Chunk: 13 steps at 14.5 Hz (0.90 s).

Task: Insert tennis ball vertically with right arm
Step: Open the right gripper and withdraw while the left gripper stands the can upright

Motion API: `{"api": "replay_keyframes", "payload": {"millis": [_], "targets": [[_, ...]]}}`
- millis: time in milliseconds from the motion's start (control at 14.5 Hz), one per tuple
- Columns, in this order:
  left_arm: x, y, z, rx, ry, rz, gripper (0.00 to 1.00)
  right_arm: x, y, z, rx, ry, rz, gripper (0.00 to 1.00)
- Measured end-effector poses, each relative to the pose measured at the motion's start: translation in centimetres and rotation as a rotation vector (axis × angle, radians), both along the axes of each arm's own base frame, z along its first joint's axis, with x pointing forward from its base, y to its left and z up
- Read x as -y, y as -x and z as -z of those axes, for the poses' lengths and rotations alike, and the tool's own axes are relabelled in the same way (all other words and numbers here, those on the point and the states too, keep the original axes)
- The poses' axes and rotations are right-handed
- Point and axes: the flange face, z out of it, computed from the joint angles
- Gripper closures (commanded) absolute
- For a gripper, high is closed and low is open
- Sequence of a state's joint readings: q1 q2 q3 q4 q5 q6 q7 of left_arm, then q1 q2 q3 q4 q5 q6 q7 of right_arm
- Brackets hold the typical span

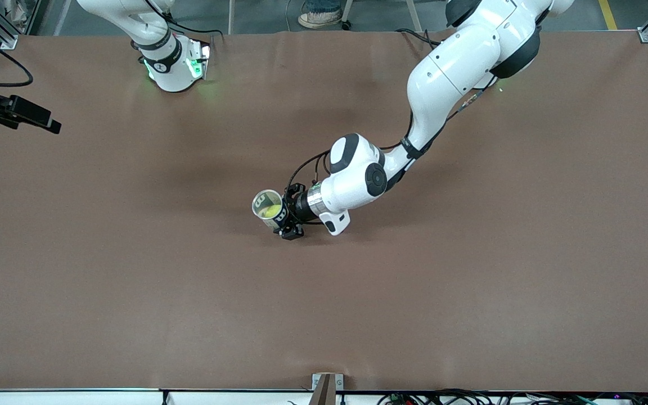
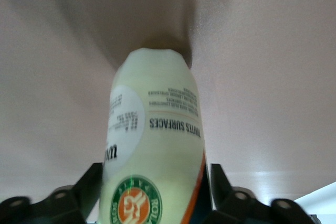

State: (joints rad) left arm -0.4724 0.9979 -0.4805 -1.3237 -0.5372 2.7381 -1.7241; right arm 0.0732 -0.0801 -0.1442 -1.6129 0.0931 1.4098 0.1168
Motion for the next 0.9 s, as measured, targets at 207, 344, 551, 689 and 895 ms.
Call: {"api": "replay_keyframes", "payload": {"millis": [207,344,551,689,895], "targets": [[-0.4,-0.2,0.4,0.000,0.012,0.001,0.00,0.3,0.3,-0.8,0.030,0.020,-0.005,0.00],[-0.6,-0.4,0.4,0.002,0.013,0.000,0.00,0.8,0.1,-1.5,0.076,0.062,-0.006,0.00],[-1.2,-1.0,0.5,0.004,0.011,-0.008,0.00,1.1,-0.1,-2.6,0.134,0.100,-0.021,0.00],[-1.7,-1.0,1.1,0.009,0.002,0.003,0.00,1.3,-0.3,-3.7,0.183,0.106,-0.059,0.00],[-2.7,-0.8,2.6,-0.001,-0.018,0.014,0.00,1.7,-1.0,-5.2,0.279,0.120,-0.074,0.00]]}}
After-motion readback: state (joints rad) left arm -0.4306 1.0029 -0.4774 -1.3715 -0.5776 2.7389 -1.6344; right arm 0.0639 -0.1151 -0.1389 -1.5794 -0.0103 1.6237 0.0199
